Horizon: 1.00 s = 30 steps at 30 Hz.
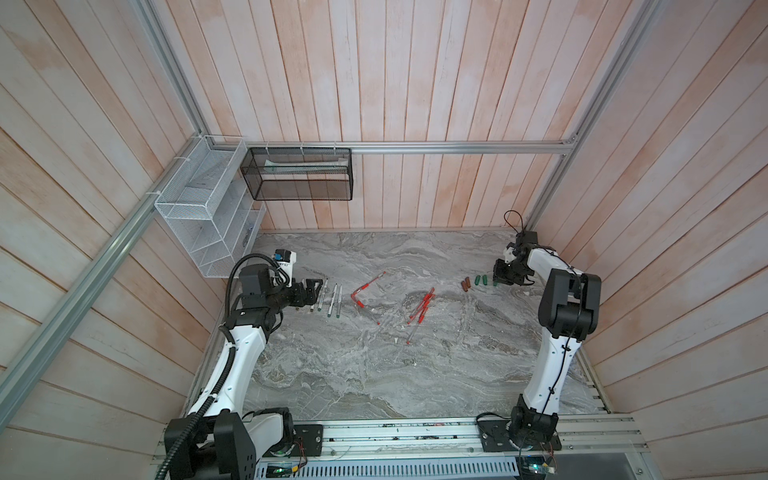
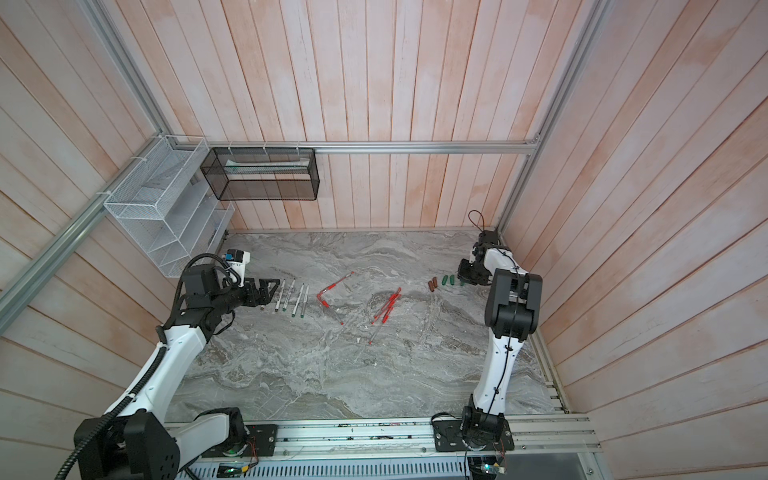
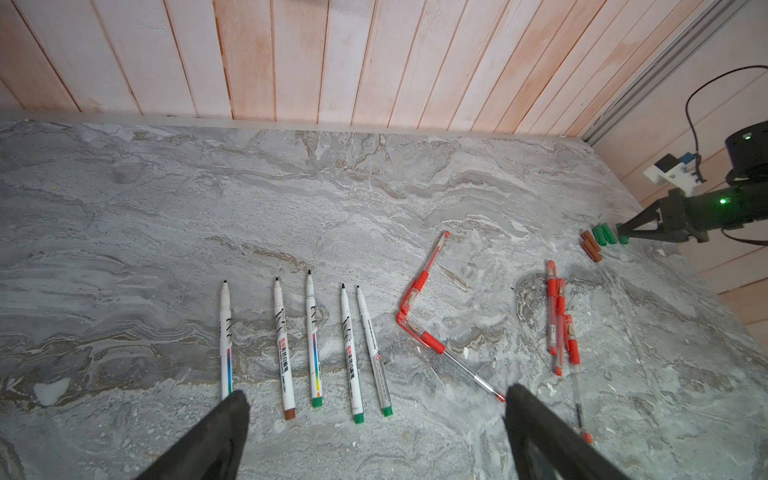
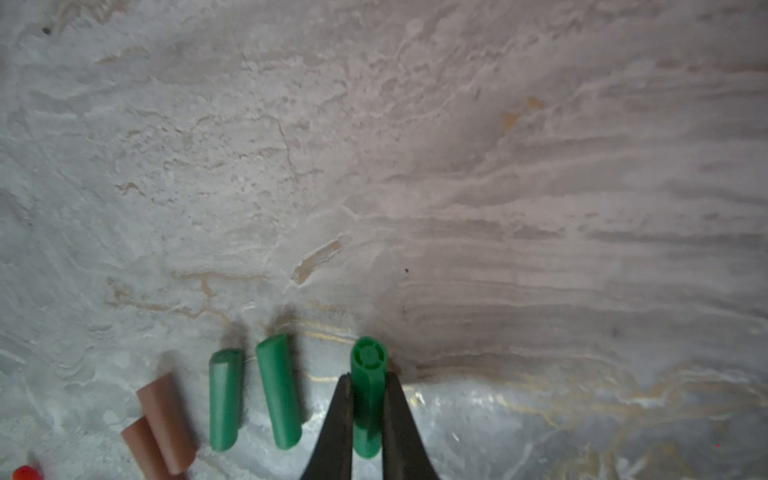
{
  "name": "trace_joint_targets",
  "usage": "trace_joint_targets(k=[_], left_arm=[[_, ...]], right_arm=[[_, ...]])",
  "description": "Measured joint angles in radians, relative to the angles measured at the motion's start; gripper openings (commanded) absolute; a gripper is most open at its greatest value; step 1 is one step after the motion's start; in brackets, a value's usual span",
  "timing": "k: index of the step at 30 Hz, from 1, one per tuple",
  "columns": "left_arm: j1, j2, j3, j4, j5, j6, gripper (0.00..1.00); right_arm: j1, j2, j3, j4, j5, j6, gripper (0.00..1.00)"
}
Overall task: Open the pen caps
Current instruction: 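Lower the green cap beside the other caps and open the right gripper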
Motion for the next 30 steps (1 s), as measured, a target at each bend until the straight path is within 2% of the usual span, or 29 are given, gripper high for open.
trace_joint_targets(k=[12, 17, 20, 26, 30], left_arm=[[0.03, 0.0, 0.0, 0.001, 0.007, -0.014, 0.97], [0.038, -0.001, -0.003, 0.008, 0.009, -0.019, 0.97], [0.04, -0.001, -0.005, 0.011, 0.013, -0.023, 0.97], [0.044, -0.008, -0.012, 0.017, 0.023, -0.026, 0.97], [0.05, -0.01, -0.013, 0.017, 0.028, -0.03, 0.97]], right_arm=[[0.019, 0.023, 0.042, -0.027, 0.009, -0.006, 0.21], [0.019, 0.021, 0.039, -0.026, 0.008, -0.012, 0.32], [0.019, 0.013, 0.035, -0.026, 0.008, -0.014, 0.33], [0.019, -0.092, -0.026, -0.022, 0.012, -0.011, 0.33], [0.022, -0.258, -0.15, 0.018, 0.012, 0.015, 0.35]])
